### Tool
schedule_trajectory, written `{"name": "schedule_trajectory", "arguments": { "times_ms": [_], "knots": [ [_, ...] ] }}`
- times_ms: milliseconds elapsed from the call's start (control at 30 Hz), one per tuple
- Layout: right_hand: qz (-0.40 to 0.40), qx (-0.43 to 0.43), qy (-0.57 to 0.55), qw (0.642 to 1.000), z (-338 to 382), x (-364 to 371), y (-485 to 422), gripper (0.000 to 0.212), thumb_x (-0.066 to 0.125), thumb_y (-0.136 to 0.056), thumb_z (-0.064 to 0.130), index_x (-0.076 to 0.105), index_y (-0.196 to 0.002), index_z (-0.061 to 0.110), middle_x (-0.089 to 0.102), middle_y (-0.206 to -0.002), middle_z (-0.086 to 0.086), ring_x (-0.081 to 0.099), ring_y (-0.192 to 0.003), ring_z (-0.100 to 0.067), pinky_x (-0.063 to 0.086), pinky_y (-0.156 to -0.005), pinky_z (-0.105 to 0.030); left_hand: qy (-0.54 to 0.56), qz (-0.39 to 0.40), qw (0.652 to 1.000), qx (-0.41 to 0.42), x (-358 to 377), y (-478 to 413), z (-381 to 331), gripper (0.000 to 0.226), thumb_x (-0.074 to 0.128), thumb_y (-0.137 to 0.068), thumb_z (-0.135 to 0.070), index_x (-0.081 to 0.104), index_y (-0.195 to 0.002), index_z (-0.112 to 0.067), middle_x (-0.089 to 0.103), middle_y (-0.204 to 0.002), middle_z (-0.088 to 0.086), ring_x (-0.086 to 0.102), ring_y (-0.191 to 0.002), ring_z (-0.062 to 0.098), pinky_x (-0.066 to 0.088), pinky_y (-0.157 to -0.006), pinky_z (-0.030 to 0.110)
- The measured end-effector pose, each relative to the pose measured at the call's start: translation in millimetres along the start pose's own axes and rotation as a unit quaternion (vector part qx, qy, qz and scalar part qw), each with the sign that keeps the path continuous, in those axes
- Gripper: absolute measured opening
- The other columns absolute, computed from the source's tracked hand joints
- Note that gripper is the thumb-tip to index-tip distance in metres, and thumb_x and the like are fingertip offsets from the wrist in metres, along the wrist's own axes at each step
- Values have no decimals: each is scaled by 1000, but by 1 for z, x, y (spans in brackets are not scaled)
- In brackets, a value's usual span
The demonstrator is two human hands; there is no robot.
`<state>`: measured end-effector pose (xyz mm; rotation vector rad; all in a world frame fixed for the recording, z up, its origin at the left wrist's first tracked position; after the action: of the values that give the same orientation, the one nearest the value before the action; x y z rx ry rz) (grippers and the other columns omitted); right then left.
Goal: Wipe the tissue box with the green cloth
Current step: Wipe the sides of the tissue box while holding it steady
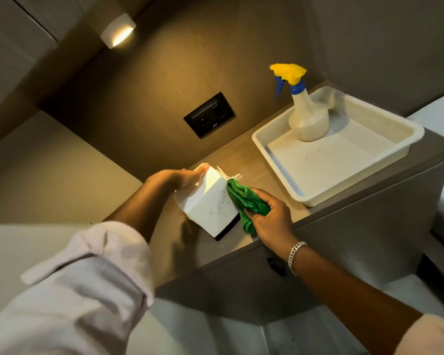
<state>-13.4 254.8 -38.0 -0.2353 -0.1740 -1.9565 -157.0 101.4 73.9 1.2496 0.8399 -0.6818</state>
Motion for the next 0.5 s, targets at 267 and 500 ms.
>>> {"name": "schedule_trajectory", "arguments": {
  "times_ms": [267,500],
  "knots": [
    [-48,-29,39,998,6,5,-5,51,65,-76,-1,62,-116,30,69,-112,7,62,-105,-12,55,-91,-35,-159,-173,860,453,13,7,-23,67,9,-94,-54,-9,-150,-23,-18,-159,-4,-22,-143,10,-9,-118,38],
    [-56,-110,120,985,9,47,40,59,54,-66,-8,65,-111,29,67,-117,0,60,-107,-16,54,-92,-37,-80,-191,811,548,16,6,-23,70,10,-91,-53,-5,-151,-20,-12,-160,-3,-18,-145,10,-9,-119,40]
  ]
}}
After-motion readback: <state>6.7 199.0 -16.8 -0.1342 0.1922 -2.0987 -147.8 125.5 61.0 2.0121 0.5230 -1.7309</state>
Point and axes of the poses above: each hand's wrist, its own y-axis away from the middle knuckle, its own x-axis out of the palm, z = x × y, the point moved 7 cm from there along -y, towards the middle knuckle
